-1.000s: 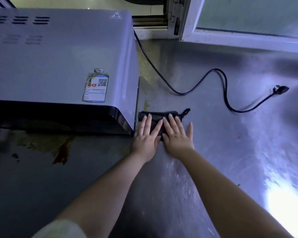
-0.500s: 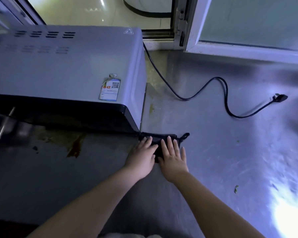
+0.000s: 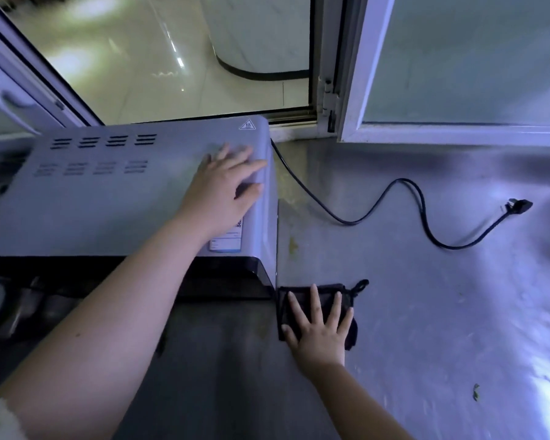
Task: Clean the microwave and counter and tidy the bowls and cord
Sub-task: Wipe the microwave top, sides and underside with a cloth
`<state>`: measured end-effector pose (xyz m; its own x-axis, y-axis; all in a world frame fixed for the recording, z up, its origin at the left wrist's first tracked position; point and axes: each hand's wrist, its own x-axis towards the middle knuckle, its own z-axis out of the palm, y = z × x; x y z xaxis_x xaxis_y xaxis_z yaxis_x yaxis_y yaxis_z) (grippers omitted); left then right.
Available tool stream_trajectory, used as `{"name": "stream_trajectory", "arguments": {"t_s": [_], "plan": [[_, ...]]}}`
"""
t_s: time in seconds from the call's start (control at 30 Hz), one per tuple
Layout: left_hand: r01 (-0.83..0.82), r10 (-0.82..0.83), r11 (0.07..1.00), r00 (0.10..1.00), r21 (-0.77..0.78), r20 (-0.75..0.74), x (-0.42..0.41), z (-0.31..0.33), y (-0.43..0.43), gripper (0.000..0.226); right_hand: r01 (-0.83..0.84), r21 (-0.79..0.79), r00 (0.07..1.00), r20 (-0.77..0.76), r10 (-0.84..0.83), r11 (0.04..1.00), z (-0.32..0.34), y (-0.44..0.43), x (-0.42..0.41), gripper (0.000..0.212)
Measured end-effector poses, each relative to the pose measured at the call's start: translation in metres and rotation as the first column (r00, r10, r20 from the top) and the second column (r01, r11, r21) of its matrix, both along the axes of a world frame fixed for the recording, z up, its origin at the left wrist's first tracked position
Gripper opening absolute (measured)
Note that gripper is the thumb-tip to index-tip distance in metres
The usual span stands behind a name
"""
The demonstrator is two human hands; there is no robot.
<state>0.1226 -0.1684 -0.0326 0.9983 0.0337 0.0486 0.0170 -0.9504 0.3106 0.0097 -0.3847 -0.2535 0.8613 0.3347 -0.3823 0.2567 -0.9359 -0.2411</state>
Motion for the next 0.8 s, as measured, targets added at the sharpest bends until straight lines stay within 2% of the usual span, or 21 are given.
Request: {"name": "stream_trajectory", "arguments": {"t_s": [0.27,0.5,0.63,0.8], "plan": [[-0.082,0.089,0.986,0.995,0.147,-0.043,0.006,-0.011,0.005,0.068,-0.033,-0.071,0.995,0.088,0.039,0.997,-0.005,0.033,0.114,0.061],[-0.087,0.090,0.988,0.996,0.125,-0.020,0.007,-0.013,0.005,0.068,-0.011,-0.067,0.997,0.069,0.016,0.998,-0.003,0.082,0.207,0.059],[-0.089,0.090,0.993,0.996,0.081,-0.012,0.006,-0.012,0.005,0.067,-0.038,-0.066,0.998,0.053,0.041,0.997,-0.001,0.062,0.176,0.057],[-0.099,0.099,0.994,0.995,0.053,0.007,0.003,-0.010,0.003,0.066,-0.031,0.025,0.998,0.055,0.030,0.999,-0.004,0.015,0.071,0.058]]}}
